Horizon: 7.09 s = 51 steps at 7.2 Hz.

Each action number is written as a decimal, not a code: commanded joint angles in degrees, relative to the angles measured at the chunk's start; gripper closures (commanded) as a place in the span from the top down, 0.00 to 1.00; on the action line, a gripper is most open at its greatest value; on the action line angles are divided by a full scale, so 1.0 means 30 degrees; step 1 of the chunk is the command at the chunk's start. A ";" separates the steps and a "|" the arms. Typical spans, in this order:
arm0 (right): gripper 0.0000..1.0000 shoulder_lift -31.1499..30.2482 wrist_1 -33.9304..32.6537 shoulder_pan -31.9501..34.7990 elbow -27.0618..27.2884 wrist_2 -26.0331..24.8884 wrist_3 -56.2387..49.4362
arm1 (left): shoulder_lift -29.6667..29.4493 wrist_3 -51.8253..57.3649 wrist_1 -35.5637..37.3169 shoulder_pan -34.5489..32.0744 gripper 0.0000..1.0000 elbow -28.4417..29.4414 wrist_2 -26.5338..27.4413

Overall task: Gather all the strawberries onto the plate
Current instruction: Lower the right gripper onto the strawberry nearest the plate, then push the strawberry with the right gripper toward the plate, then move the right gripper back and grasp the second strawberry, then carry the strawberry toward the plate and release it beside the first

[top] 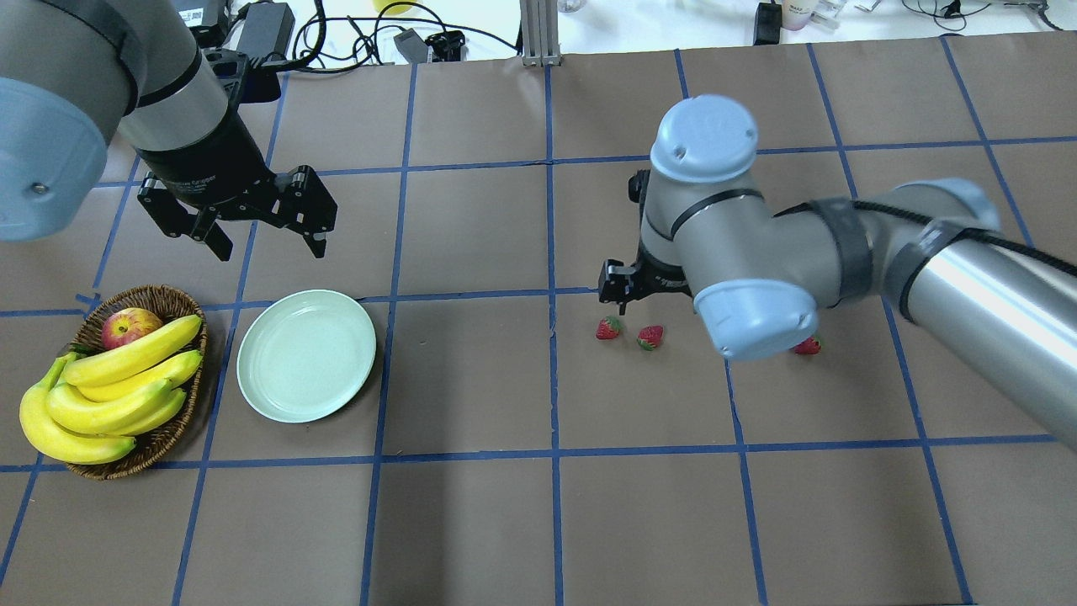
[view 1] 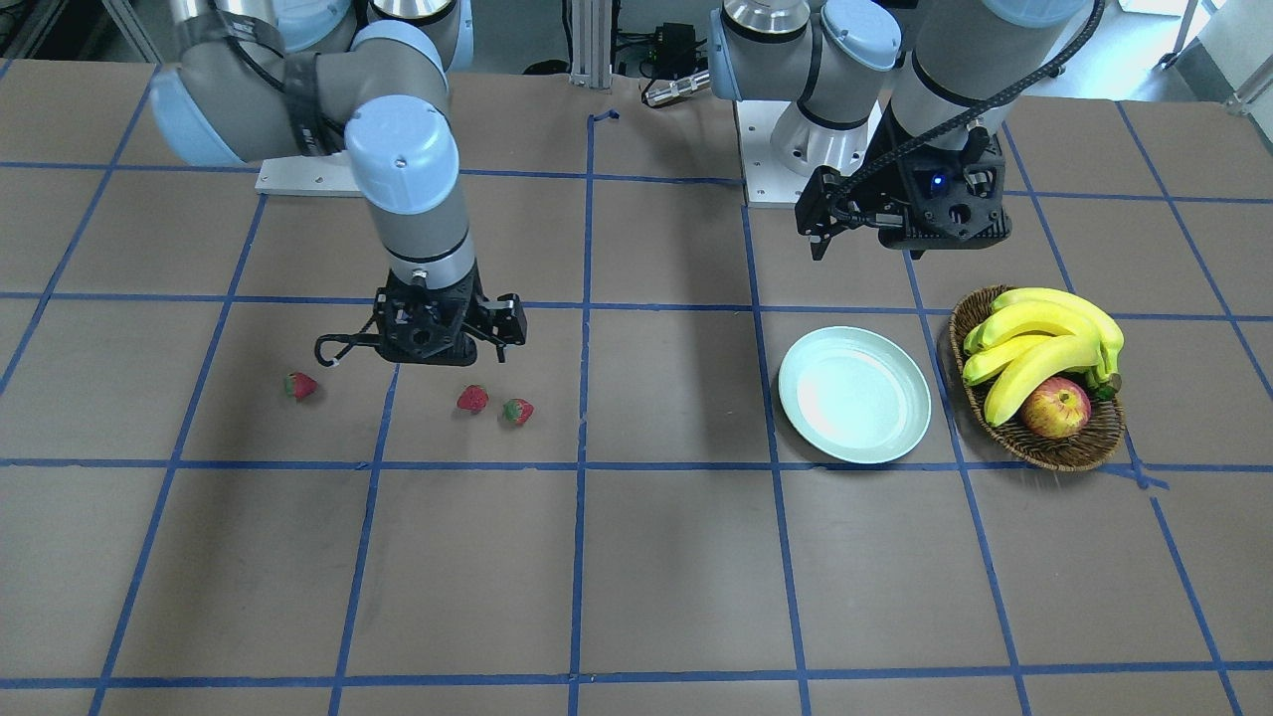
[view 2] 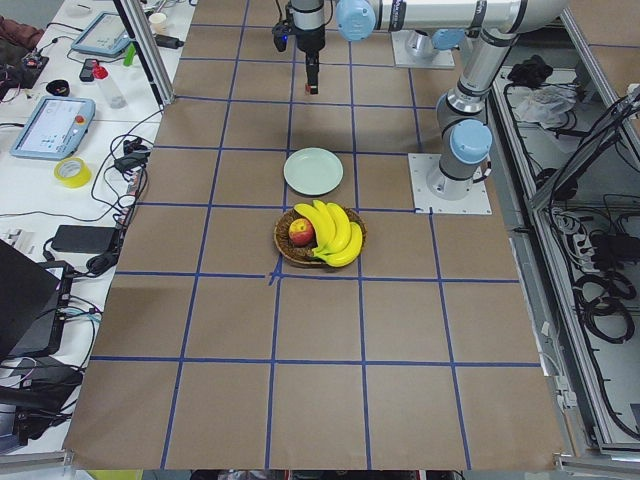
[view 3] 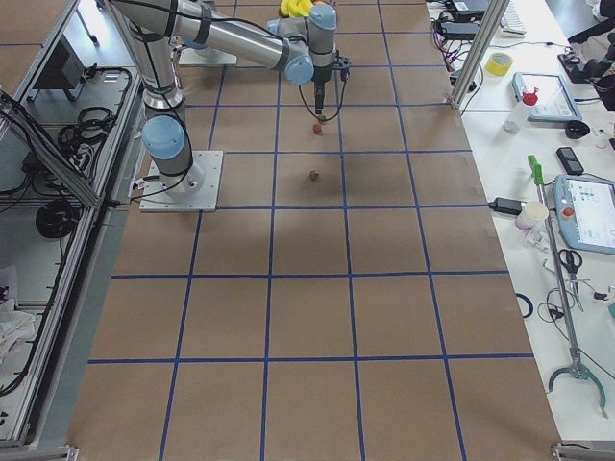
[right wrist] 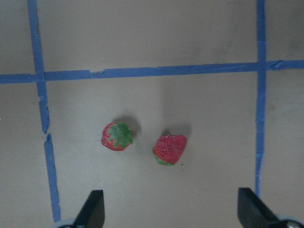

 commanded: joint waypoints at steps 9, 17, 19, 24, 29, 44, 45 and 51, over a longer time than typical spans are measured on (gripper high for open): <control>0.87 0.4154 -0.3495 0.1506 -0.0733 -0.0742 0.3062 | 0.0065 0.0012 -0.0033 -0.0069 1.00 -0.0042 0.0038; 0.02 0.3747 -0.3494 0.1593 -0.1078 -0.0044 0.3029 | 0.0065 0.0012 -0.0004 -0.0069 1.00 -0.0335 0.0068; 0.02 0.3802 -0.3494 0.3078 -0.1901 0.1659 0.5072 | 0.0094 -0.0017 0.0025 -0.0069 1.00 -0.0336 0.0068; 0.18 0.6294 -0.3465 0.6252 -0.4451 0.2451 1.0121 | 0.0124 -0.0017 -0.0004 -0.0098 1.00 -0.0336 0.0184; 1.00 0.4134 0.1880 0.4623 -0.4365 0.0996 0.7557 | 0.0124 0.0012 0.0025 -0.0069 1.00 -0.0307 0.0243; 0.07 0.2661 -0.4432 -0.0898 0.1323 0.3013 0.3868 | -0.0081 0.0012 0.0289 -0.0010 1.00 -0.0655 0.0625; 0.08 0.2806 -0.4490 -0.0084 0.0827 0.5734 0.6579 | 0.0064 0.0012 0.0347 -0.0010 1.00 -0.0890 0.0624; 0.55 0.5884 -0.4462 0.4289 -0.2521 0.5500 1.1293 | 0.0066 -0.0194 0.0494 -0.0010 1.00 -0.0979 0.0595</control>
